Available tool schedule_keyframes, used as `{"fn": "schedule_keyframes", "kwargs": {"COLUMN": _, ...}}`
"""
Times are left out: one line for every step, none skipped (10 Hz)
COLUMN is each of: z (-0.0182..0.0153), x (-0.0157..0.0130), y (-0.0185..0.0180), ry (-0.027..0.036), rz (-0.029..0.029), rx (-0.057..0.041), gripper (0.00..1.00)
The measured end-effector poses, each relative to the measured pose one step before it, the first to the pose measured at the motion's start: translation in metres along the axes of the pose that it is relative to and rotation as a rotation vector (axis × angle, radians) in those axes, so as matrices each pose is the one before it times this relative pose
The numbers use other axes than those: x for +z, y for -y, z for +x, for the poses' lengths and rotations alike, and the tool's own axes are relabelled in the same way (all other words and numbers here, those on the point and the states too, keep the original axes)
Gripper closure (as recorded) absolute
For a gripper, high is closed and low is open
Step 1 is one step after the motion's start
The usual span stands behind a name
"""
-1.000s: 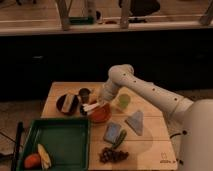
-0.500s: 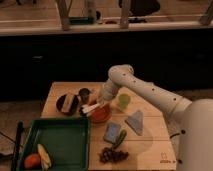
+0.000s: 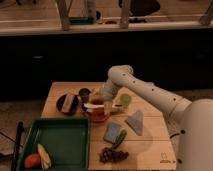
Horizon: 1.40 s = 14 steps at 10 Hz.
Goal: Place brush in red bowl
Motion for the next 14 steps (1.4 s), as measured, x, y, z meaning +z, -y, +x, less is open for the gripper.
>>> {"fn": "schedule_keyframes", "kwargs": {"z": -0.00101, "x": -0.00049, "y": 0.00036, "ry": 0.00019, "rz": -0.00018, "rx": -0.00286, "gripper": 0.20}}
{"fn": "schedule_keyframes", "kwargs": {"z": -0.00069, "x": 0.00037, "y": -0.00027, "ry": 0.00061, "rz": -0.00188, "rx": -0.00343, "gripper": 0.20}}
{"fn": "schedule_keyframes", "kwargs": {"z": -0.00060, "x": -0.00008, "y": 0.00012, "ry": 0.00115, "rz": -0.00029, "rx": -0.00323, "gripper": 0.20}}
{"fn": "schedule_keyframes", "kwargs": {"z": -0.00068, "x": -0.00016, "y": 0.00018, "ry": 0.00133, "rz": 0.00051, "rx": -0.00343, "gripper": 0.20}}
{"fn": "schedule_keyframes", "kwargs": {"z": -0.00059, "x": -0.00007, "y": -0.00052, "ry": 0.00177, "rz": 0.00079, "rx": -0.00630, "gripper": 0.20}}
{"fn": "schedule_keyframes", "kwargs": {"z": -0.00030, "x": 0.00000, "y": -0.00030, "ry": 0.00212, "rz": 0.00292, "rx": -0.00352, "gripper": 0.20}}
{"fn": "schedule_keyframes", "kwargs": {"z": 0.00016, "x": -0.00024, "y": -0.00054, "ry": 0.00361, "rz": 0.00475, "rx": -0.00438, "gripper": 0.20}}
{"fn": "schedule_keyframes", "kwargs": {"z": 0.00016, "x": -0.00044, "y": -0.00060, "ry": 0.00509, "rz": 0.00414, "rx": -0.00897, "gripper": 0.20}}
{"fn": "schedule_keyframes", "kwargs": {"z": -0.00034, "x": -0.00100, "y": 0.00057, "ry": 0.00170, "rz": 0.00267, "rx": -0.00784, "gripper": 0.20}}
{"fn": "schedule_keyframes", "kwargs": {"z": -0.00010, "x": -0.00117, "y": 0.00035, "ry": 0.00122, "rz": 0.00149, "rx": -0.01039, "gripper": 0.20}}
{"fn": "schedule_keyframes", "kwargs": {"z": -0.00014, "x": -0.00085, "y": 0.00051, "ry": -0.00019, "rz": 0.00142, "rx": -0.00258, "gripper": 0.20}}
{"fn": "schedule_keyframes", "kwargs": {"z": 0.00006, "x": -0.00154, "y": 0.00055, "ry": -0.00087, "rz": 0.00215, "rx": -0.00268, "gripper": 0.20}}
{"fn": "schedule_keyframes", "kwargs": {"z": 0.00009, "x": -0.00074, "y": 0.00019, "ry": -0.00057, "rz": 0.00105, "rx": -0.00208, "gripper": 0.20}}
{"fn": "schedule_keyframes", "kwargs": {"z": -0.00018, "x": -0.00108, "y": 0.00066, "ry": -0.00029, "rz": 0.00214, "rx": -0.00210, "gripper": 0.20}}
